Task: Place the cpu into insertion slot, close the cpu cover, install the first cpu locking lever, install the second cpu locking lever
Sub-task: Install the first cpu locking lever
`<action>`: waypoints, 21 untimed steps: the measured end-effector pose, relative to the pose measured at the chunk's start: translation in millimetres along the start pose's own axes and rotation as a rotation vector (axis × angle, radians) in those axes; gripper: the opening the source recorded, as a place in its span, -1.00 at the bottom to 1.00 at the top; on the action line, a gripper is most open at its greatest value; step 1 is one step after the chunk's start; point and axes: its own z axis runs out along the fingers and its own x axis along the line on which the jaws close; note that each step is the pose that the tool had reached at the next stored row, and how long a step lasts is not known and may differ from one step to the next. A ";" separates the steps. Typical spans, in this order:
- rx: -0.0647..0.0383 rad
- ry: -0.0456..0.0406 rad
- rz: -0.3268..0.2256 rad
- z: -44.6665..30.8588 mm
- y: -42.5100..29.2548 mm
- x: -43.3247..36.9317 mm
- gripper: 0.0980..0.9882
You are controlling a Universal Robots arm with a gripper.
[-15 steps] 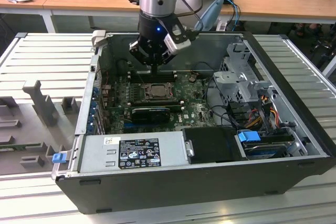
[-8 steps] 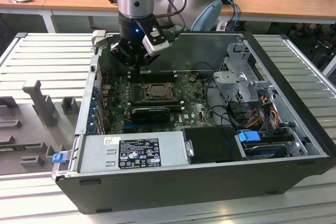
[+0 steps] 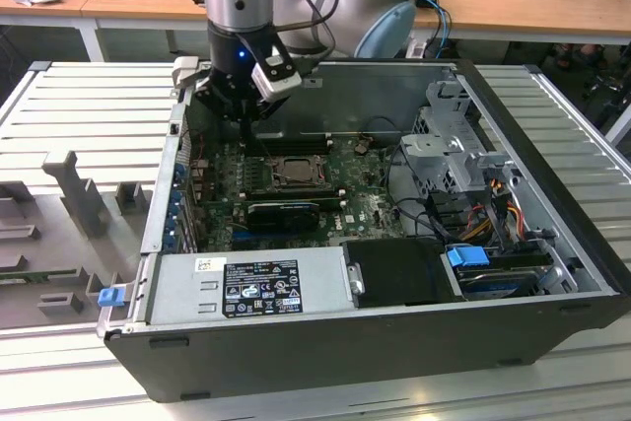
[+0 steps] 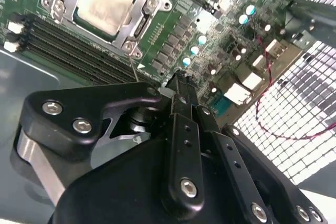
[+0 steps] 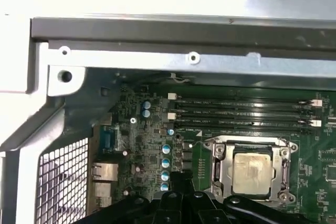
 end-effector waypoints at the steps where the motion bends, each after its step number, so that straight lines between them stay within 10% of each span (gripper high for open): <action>1: -0.001 -0.0001 0.000 0.9 2.0 1.2 -0.98; 10: -0.003 -0.0001 0.000 7.8 20.0 3.1 -0.98; 21: -0.003 -0.0001 0.000 8.3 20.8 -12.1 -0.98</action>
